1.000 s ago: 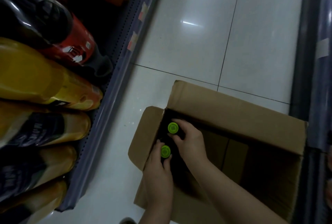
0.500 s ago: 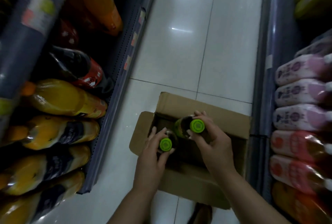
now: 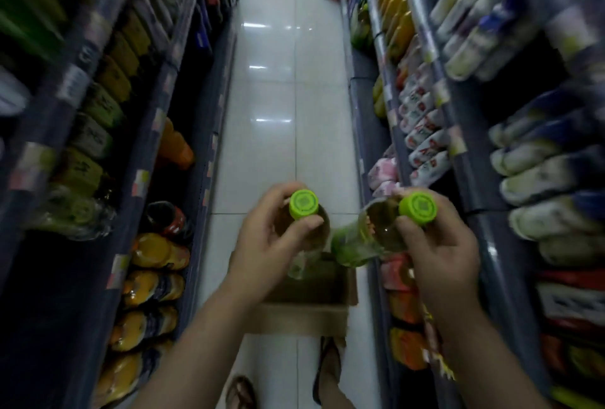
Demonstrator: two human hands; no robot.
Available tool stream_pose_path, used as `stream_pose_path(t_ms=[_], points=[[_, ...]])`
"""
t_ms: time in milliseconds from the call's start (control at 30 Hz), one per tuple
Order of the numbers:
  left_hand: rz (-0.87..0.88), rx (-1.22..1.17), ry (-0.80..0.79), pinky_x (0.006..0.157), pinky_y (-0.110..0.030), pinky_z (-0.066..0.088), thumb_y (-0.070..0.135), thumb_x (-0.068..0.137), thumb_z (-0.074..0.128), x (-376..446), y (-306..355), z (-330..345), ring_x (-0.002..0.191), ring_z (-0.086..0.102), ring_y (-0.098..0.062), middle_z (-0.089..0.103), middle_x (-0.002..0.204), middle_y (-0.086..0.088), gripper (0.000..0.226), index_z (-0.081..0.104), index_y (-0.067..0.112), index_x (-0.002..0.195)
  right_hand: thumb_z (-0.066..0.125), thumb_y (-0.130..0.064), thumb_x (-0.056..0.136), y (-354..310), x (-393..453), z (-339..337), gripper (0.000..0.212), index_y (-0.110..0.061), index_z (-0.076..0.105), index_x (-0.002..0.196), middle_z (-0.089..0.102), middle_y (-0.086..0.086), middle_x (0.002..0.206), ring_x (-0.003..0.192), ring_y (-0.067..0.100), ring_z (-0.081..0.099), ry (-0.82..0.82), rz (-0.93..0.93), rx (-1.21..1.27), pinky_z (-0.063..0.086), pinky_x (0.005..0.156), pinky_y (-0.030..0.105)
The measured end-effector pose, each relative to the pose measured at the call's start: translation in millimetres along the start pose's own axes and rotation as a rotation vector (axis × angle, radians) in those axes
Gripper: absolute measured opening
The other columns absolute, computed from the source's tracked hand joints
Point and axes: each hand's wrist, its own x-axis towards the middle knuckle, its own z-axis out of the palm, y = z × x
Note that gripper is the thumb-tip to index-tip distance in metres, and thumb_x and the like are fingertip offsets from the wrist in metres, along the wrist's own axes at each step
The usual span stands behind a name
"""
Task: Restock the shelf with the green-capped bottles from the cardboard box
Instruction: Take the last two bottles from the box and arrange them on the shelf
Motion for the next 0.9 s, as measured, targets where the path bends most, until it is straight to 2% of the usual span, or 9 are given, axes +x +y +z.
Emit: stream_pose_path(t_ms=[67, 200, 267, 333, 433, 500, 700, 800, 900], points=[[0.079, -0.064, -0.012, 0.077, -0.012, 0.045, 0.032, 0.075, 0.06, -4.4, 53.2, 7.4, 0.085, 0.057, 0.006, 0.062, 0.091, 0.023, 0.024, 0.057, 0.03, 0.099, 0.06, -0.031, 0.08, -46.9, -7.5, -16.8, 0.021, -0.038, 0.067, 0.099, 0.067, -0.013, 0.099, 0.098, 0.006, 0.061, 0.057, -0.008, 0.02, 0.048, 0.085, 0.019], [0.193, -0.194, -0.135, 0.077, -0.02, 0.05, 0.031, 0.078, 0.059, -20.2, 137.4, 22.4, 0.085, 0.061, -0.007, 0.065, 0.09, 0.003, 0.023, 0.06, 0.023, 0.099, 0.058, -0.023, 0.086, -125.2, -39.8, -45.4, 0.012, -0.025, 0.063, 0.097, 0.069, -0.016, 0.088, 0.083, -0.003, 0.063, 0.208, -0.053, 0.044, 0.05, 0.072, 0.015], [0.234, -0.211, -0.252, 0.077, -0.026, 0.051, 0.032, 0.079, 0.059, -33.0, 167.4, 29.3, 0.086, 0.063, -0.012, 0.068, 0.091, -0.004, 0.025, 0.061, 0.018, 0.1, 0.062, -0.04, 0.084, -154.7, -63.5, -54.7, 0.017, -0.026, 0.064, 0.093, 0.069, -0.015, 0.085, 0.08, -0.002, 0.062, 0.302, -0.083, 0.052, 0.051, 0.069, 0.015], [0.255, -0.211, -0.38, 0.075, -0.026, 0.052, 0.032, 0.081, 0.059, -49.9, 192.0, 34.9, 0.086, 0.065, -0.011, 0.07, 0.091, -0.001, 0.021, 0.062, 0.022, 0.099, 0.061, -0.057, 0.078, -180.1, -90.0, -61.1, 0.034, -0.026, 0.065, 0.093, 0.068, -0.009, 0.086, 0.081, 0.006, 0.062, 0.385, -0.1, 0.024, 0.053, 0.071, 0.023], [0.245, -0.241, -0.518, 0.073, -0.023, 0.053, 0.031, 0.082, 0.062, -78.8, 217.3, 42.6, 0.086, 0.067, -0.008, 0.071, 0.092, 0.002, 0.018, 0.062, 0.028, 0.099, 0.06, -0.061, 0.077, -207.6, -132.5, -70.4, 0.038, -0.025, 0.064, 0.091, 0.063, -0.001, 0.087, 0.081, 0.018, 0.058, 0.518, -0.113, 0.03, 0.05, 0.076, 0.041], [0.254, -0.214, -0.599, 0.075, -0.03, 0.055, 0.035, 0.081, 0.062, -97.0, 228.2, 52.1, 0.089, 0.067, -0.013, 0.071, 0.095, -0.002, 0.025, 0.062, 0.024, 0.103, 0.06, -0.067, 0.073, -223.0, -161.1, -77.4, 0.045, -0.025, 0.064, 0.09, 0.061, 0.008, 0.089, 0.081, 0.028, 0.057, 0.608, -0.109, -0.003, 0.049, 0.079, 0.05], [0.385, -0.187, -0.834, 0.077, -0.024, 0.05, 0.03, 0.089, 0.059, -150.8, 255.4, 90.0, 0.089, 0.065, -0.008, 0.071, 0.092, 0.004, 0.01, 0.063, 0.027, 0.098, 0.055, -0.065, 0.077, -260.7, -244.0, -97.5, 0.039, -0.029, 0.063, 0.088, 0.059, 0.003, 0.081, 0.077, 0.018, 0.056, 0.815, -0.148, -0.117, 0.048, 0.073, 0.045], [0.411, -0.238, -0.987, 0.076, -0.019, 0.049, 0.031, 0.09, 0.059, -191.5, 271.9, 118.8, 0.087, 0.064, -0.003, 0.07, 0.09, 0.01, 0.008, 0.062, 0.029, 0.097, 0.056, -0.059, 0.081, -275.5, -294.3, -114.9, 0.041, -0.02, 0.063, 0.091, 0.062, 0.022, 0.088, 0.08, 0.032, 0.059, 0.947, -0.154, -0.17, 0.049, 0.076, 0.057], [0.432, -0.286, -1.114, 0.072, -0.008, 0.044, 0.029, 0.087, 0.056, -235.4, 285.7, 148.8, 0.083, 0.063, 0.008, 0.068, 0.084, 0.025, 0.012, 0.06, 0.024, 0.098, 0.054, -0.046, 0.086, -290.4, -342.3, -134.0, 0.029, -0.02, 0.066, 0.09, 0.068, 0.006, 0.088, 0.083, 0.025, 0.064, 1.061, -0.131, -0.226, 0.052, 0.075, 0.05]])
